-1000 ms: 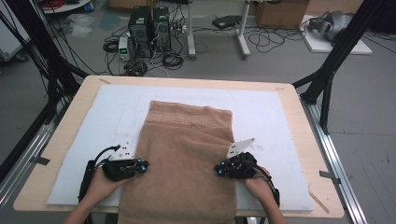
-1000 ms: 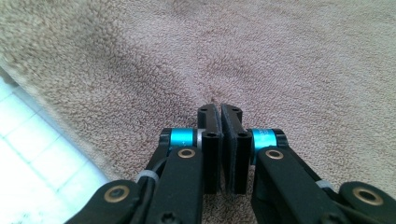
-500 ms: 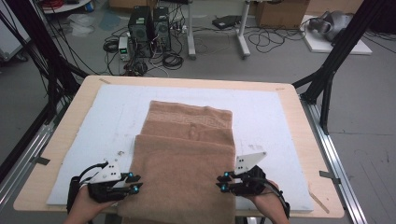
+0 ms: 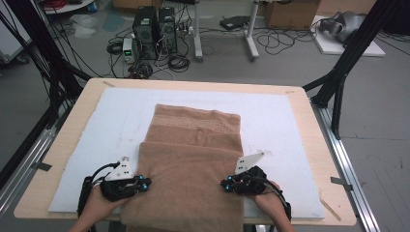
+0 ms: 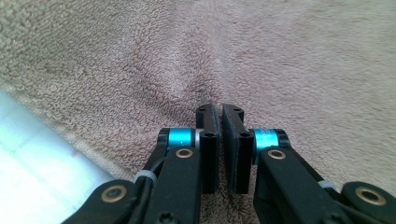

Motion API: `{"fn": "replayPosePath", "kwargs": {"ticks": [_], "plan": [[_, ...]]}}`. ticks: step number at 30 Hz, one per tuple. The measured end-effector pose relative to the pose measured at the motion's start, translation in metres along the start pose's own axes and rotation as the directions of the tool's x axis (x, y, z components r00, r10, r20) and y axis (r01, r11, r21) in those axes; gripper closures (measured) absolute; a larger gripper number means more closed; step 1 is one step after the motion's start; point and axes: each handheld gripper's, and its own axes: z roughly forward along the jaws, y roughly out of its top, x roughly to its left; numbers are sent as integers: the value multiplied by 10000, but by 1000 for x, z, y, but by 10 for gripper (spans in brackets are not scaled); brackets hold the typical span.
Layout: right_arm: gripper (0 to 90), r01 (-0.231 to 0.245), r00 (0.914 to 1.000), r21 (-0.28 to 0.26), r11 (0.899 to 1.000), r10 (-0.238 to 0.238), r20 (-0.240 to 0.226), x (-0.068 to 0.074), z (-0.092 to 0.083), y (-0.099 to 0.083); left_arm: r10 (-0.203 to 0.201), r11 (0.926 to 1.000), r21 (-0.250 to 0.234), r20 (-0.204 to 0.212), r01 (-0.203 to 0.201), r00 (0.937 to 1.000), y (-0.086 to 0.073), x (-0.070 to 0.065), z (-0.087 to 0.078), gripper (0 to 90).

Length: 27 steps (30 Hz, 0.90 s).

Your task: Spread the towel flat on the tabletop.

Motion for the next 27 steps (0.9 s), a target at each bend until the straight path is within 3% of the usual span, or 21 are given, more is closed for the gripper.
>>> {"fn": "replayPosePath", "kwargs": {"ticks": [3, 5, 6, 9, 12, 14, 18, 22, 27], "plan": [[846, 309, 9979, 77, 9995, -304, -568, 10, -7, 2, 148, 9997, -215, 467, -138, 9988, -3, -12, -13, 850], [807, 365, 9984, -329, 9988, -378, -421, 16, -17, 3, 247, 9985, -503, 489, -223, 9985, -3, -15, -20, 788], [786, 358, 9993, -419, 9985, -364, -130, 16, -22, 4, 187, 9985, -532, 493, -161, 9986, -2, -14, -21, 758], [731, 161, 9991, -247, 9996, -152, 386, 9, -24, 2, 56, 9981, -618, 79, -51, 10000, 2, -4, -17, 670], [716, -46, 9983, 58, 10000, 42, 582, 1, -16, 0, -7, 9996, -296, -265, -1, 9996, 3, 6, -5, 645], [726, -61, 9988, 226, 9997, 50, 479, -1, -8, -2, 86, 9999, 129, -276, -83, 9996, 1, 7, 4, 662], [857, -84, 9995, -67, 9999, 86, 309, -3, -6, -6, 111, 9999, -122, -329, -115, 9994, -1, 4, 3, 839], [872, 21, 10000, 41, 10000, -21, 31, -2, -7, -5, 229, 9996, -158, -280, -233, 9993, -4, 0, -3, 863], [874, 297, 9987, 211, 9993, -288, -430, 10, -12, -8, 283, 9994, -184, -17, -283, 9996, -12, -12, -14, 863]]}}
